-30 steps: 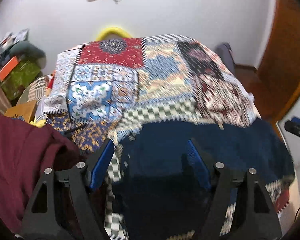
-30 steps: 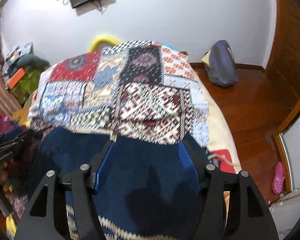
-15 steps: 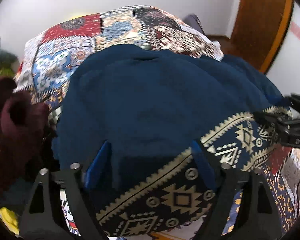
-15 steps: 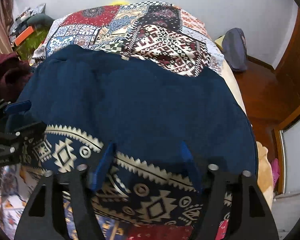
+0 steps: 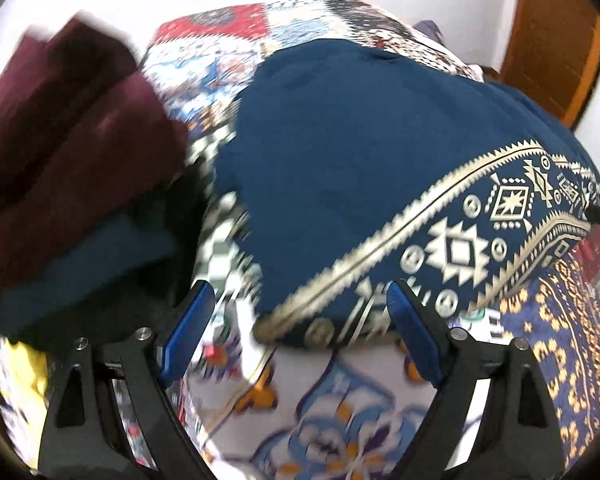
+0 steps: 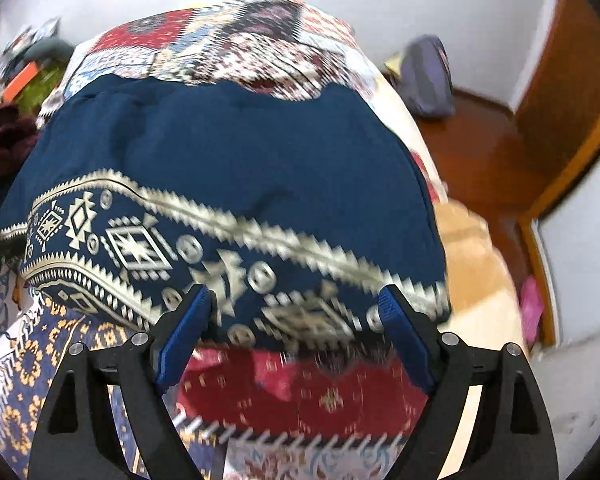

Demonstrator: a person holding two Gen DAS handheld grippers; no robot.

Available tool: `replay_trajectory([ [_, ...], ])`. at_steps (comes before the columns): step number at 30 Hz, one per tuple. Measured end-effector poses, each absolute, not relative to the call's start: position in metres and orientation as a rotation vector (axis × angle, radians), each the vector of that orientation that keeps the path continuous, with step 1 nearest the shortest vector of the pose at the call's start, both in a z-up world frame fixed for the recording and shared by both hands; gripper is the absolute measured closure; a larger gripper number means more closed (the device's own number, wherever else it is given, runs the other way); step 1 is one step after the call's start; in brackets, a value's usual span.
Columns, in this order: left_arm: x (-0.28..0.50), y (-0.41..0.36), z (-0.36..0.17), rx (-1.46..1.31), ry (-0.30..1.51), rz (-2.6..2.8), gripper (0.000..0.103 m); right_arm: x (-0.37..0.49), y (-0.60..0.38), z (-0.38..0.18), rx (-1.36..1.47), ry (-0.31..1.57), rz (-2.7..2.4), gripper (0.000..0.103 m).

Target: Fold large clothes

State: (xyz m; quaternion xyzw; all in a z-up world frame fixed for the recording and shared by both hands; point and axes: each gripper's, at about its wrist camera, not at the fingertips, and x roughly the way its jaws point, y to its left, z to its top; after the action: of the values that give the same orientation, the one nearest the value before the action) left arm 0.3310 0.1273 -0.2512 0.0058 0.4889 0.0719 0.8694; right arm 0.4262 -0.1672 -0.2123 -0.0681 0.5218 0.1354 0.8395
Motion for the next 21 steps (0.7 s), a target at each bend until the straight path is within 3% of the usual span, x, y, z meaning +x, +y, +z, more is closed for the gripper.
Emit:
replay_trajectory([
  [7,0.293,0.152,-0.225,-0.128,0.982,0.227,0.015,0.401,-0.171,-0.192,-0.170,1.084,0.268,0.020],
  [12,0.275,0.162,-0.211,-0.424,0.958,0.119,0.015,0.384,-0.166,-0.167,-0.164,1.025,0.294,0.020],
  [16,0.281,0.160,-0.230,-0.704,0.990,-0.029,0.015,0.380,-0.154,-0.160,-0.159,1.007,0.326,0.020],
  [21,0.295,0.160,-0.256,-0.820,0.995,-0.010,0.016,0.375,-0.140,-0.157,-0.162,0.998,0.369,0.020],
])
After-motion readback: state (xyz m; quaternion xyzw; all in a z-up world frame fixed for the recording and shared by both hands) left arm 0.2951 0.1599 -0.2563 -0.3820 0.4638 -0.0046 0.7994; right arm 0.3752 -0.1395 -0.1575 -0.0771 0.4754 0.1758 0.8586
